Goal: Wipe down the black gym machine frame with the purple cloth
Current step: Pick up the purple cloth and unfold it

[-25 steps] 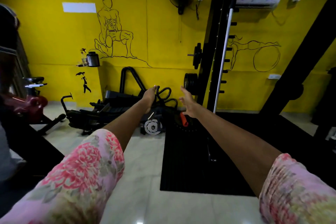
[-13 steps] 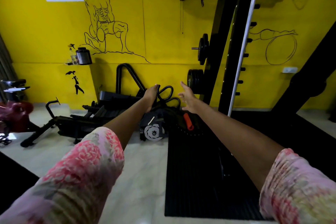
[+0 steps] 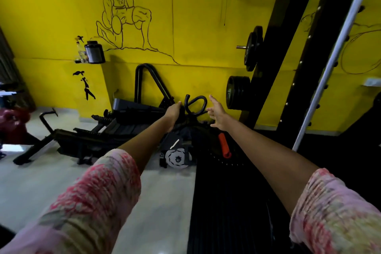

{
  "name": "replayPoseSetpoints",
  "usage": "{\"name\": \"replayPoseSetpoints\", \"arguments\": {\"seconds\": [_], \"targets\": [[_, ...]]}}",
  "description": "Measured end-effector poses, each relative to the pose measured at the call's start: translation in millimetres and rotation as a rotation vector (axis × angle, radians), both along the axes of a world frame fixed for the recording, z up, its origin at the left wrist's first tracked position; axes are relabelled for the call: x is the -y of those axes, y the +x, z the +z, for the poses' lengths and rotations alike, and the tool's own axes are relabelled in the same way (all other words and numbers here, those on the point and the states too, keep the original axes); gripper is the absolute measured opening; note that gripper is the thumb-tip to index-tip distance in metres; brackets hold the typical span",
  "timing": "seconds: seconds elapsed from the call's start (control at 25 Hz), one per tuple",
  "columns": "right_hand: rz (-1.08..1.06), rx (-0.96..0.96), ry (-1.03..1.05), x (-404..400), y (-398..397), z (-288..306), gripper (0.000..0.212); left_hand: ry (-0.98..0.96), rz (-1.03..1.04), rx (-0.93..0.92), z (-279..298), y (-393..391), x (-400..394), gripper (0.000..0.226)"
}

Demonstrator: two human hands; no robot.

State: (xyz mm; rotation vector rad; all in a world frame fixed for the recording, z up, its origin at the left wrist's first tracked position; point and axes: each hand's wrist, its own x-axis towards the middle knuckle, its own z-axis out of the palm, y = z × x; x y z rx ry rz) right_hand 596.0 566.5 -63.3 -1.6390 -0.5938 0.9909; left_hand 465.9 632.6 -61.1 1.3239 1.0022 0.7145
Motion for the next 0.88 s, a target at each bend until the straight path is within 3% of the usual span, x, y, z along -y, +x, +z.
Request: {"name": "replayPoseSetpoints", "arguments": {"seconds": [0.56,0.88], "targets": [[-0.047,-0.122,-0.167,-295.1,174.0,-96.4,0.078,-0.09,-0.047,-0.101,-93.5,180.2,-288.0,0.047],[-0.116,-0.171,-0.293,-401.2,301.2,-165.5,0.079,-0.195,-0.141,-0.172,-162.4,294.8,-416.7,0.047]]}}
